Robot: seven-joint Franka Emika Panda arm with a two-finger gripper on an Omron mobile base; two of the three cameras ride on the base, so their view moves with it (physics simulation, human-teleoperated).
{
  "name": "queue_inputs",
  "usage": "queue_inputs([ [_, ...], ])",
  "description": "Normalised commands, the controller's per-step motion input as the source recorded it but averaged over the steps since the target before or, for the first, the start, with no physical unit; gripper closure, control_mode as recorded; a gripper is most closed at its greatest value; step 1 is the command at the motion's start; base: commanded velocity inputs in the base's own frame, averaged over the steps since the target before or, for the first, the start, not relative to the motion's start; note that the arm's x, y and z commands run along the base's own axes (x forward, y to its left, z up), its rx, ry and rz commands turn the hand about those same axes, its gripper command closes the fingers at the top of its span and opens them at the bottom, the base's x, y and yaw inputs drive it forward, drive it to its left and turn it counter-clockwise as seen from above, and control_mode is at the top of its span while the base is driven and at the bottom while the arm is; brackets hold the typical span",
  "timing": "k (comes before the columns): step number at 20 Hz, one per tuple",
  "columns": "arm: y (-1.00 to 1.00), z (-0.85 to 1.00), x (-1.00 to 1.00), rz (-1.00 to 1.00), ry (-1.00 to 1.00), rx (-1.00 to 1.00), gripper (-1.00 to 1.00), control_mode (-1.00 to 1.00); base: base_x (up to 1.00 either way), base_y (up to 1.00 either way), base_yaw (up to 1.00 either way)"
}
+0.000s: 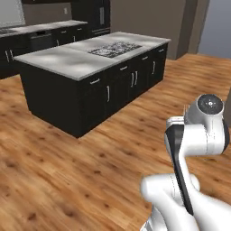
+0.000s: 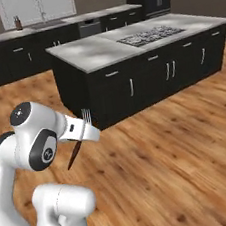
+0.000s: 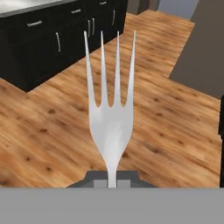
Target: Organize the utensils by type. Pick up the wooden spoons from the counter and place them in the open cabinet. Then pick up the metallic utensils from the counter and place them in the open drawer.
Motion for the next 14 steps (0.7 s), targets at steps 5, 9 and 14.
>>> queue_inputs([
  [5, 0.00, 0.00, 0.00, 0.00, 0.00, 0.00, 1.00, 1.00, 0.02, 0.03, 0.47],
  [9, 0.00, 0.00, 0.00, 0.00, 0.00, 0.00, 1.00, 1.00, 0.21, 0.10, 0.40],
  [14, 0.00, 0.00, 0.00, 0.00, 0.00, 0.00, 1.00, 1.00, 0.32, 0.11, 0.37],
])
